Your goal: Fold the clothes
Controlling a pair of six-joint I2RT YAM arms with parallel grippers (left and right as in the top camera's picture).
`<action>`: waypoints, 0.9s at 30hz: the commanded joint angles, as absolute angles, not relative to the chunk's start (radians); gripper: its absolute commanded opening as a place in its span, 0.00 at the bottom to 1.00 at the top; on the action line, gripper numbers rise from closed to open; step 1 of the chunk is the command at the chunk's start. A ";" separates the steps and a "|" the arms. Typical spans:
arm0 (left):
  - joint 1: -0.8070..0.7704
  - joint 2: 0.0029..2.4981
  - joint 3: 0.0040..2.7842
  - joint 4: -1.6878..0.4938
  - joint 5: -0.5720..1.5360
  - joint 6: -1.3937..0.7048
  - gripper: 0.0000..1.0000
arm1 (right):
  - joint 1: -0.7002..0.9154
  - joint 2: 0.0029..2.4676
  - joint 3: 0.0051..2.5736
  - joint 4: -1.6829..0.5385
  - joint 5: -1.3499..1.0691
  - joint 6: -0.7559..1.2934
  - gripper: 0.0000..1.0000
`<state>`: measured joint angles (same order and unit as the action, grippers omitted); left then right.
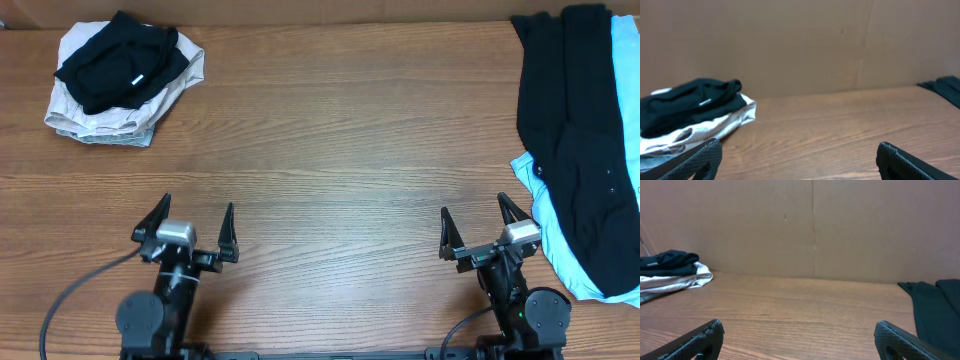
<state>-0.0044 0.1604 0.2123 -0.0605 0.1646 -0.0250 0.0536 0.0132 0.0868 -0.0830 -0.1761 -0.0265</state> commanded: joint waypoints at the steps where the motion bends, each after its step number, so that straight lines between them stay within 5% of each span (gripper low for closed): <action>1: 0.001 0.303 0.315 -0.060 0.207 -0.037 1.00 | 0.050 0.016 0.164 -0.115 -0.173 -0.023 1.00; 14: 0.000 0.939 0.849 -0.335 0.368 -0.030 1.00 | 0.050 0.323 0.479 -0.305 -0.179 0.004 1.00; 27: 0.000 1.146 1.009 -0.411 0.348 -0.023 1.00 | 0.050 0.865 0.937 -0.644 -0.278 0.004 1.00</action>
<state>-0.0048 1.1149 0.9833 -0.4118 0.3454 -0.0277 0.0528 0.7574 0.8459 -0.6060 -0.2298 -0.0006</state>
